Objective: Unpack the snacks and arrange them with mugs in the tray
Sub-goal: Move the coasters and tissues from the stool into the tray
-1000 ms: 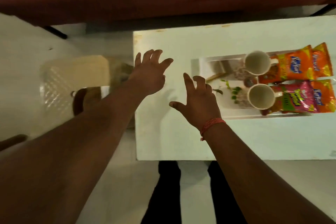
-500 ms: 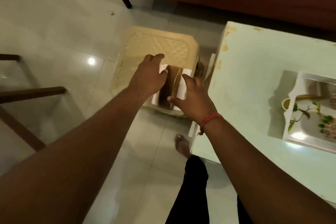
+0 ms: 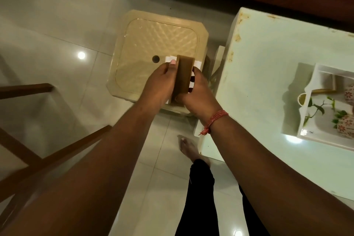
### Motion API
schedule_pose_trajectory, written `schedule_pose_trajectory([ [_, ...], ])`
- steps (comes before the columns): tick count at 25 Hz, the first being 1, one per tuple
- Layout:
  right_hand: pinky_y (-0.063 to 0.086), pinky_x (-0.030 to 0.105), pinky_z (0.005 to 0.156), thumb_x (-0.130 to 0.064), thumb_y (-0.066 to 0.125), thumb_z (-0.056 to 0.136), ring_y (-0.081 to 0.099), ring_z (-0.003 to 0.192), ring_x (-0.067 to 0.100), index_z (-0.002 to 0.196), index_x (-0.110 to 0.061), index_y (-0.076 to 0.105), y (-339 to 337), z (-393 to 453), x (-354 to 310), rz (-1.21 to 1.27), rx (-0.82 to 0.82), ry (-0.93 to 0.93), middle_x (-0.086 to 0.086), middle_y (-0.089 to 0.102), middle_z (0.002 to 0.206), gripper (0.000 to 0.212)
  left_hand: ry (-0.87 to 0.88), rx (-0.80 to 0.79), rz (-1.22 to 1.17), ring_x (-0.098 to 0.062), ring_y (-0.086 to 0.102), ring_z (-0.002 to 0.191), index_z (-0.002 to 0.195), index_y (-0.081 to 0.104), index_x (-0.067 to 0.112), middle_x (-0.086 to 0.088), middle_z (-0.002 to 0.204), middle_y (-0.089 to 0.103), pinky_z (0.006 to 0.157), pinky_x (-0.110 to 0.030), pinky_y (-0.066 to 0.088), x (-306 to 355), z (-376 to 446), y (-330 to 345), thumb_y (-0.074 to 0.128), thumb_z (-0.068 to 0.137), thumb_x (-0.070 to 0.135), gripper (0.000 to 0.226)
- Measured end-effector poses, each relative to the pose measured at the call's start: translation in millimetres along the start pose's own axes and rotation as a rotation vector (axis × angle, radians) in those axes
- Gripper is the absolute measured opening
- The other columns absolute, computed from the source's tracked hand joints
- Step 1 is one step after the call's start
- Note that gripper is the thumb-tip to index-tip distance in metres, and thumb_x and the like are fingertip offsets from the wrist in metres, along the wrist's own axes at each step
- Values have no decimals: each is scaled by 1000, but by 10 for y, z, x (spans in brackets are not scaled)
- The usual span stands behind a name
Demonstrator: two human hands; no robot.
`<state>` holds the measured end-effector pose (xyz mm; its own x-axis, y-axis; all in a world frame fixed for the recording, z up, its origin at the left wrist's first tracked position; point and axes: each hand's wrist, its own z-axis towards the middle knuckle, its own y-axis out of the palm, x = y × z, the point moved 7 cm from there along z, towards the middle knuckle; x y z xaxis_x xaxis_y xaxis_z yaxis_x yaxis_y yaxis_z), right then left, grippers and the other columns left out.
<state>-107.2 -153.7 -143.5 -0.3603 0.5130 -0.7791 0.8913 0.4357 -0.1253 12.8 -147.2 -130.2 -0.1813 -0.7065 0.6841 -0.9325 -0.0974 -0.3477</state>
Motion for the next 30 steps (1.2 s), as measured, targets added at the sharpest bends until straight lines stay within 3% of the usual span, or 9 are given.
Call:
schedule_pose_trajectory([
  [8,58,37,91,-6,76,77,57,115,22,147,-30,31,-778,-339,227,12,103,5,1,42,137,87,61,0,11,-3,63,96,128,59,32,19,99,63,86,-28,54,226,-375,817,31,104,50,41],
  [13,56,21,72,-6,74,79,57,107,18,140,-32,38,-1612,-639,482,53,173,22,-2,46,128,76,64,-97,15,11,59,82,128,58,31,25,92,59,74,-18,49,479,-664,1708,38,105,41,32],
  [16,61,37,77,-1,70,76,52,120,27,121,-37,44,-2309,-855,689,129,246,21,-12,50,113,63,80,-173,58,6,59,89,135,56,28,24,100,58,83,-23,53,736,-848,2414,39,106,34,34],
  [18,61,45,79,0,69,74,52,121,29,120,-33,48,-2796,-983,899,159,295,39,-5,51,117,61,100,-229,76,9,57,87,133,57,27,26,95,56,87,-28,54,898,-978,2917,41,105,29,33],
  [21,62,46,76,3,69,74,63,108,30,128,-30,49,-3329,-1052,1196,207,328,103,7,51,126,67,104,-298,84,7,58,94,136,55,27,18,106,60,98,-38,54,1012,-1073,3519,42,103,23,36],
  [23,62,44,75,2,69,75,67,102,28,133,-25,47,-3580,-1041,1355,220,334,130,13,55,126,68,57,-338,63,-9,63,108,142,49,29,6,121,62,98,-42,54,1006,-1094,3853,41,102,18,42],
  [25,62,31,66,-1,67,79,68,96,22,135,-21,45,-3737,-1001,1457,212,361,134,12,59,120,63,-21,-361,24,-20,64,114,145,45,33,-1,131,62,86,-38,59,955,-1091,4074,39,101,13,48],
  [27,54,15,52,-2,63,82,67,93,20,137,-18,43,-3808,-940,1529,200,368,153,11,62,118,61,-73,-362,6,-16,67,106,141,48,38,5,125,66,71,-30,59,908,-1062,4197,37,100,12,49],
  [30,56,18,61,-2,60,84,66,104,26,145,-18,35,-3796,-839,1608,202,335,197,10,63,121,69,-113,-341,4,-6,67,90,136,51,42,16,104,69,62,-24,58,840,-963,4267,38,98,11,51],
])
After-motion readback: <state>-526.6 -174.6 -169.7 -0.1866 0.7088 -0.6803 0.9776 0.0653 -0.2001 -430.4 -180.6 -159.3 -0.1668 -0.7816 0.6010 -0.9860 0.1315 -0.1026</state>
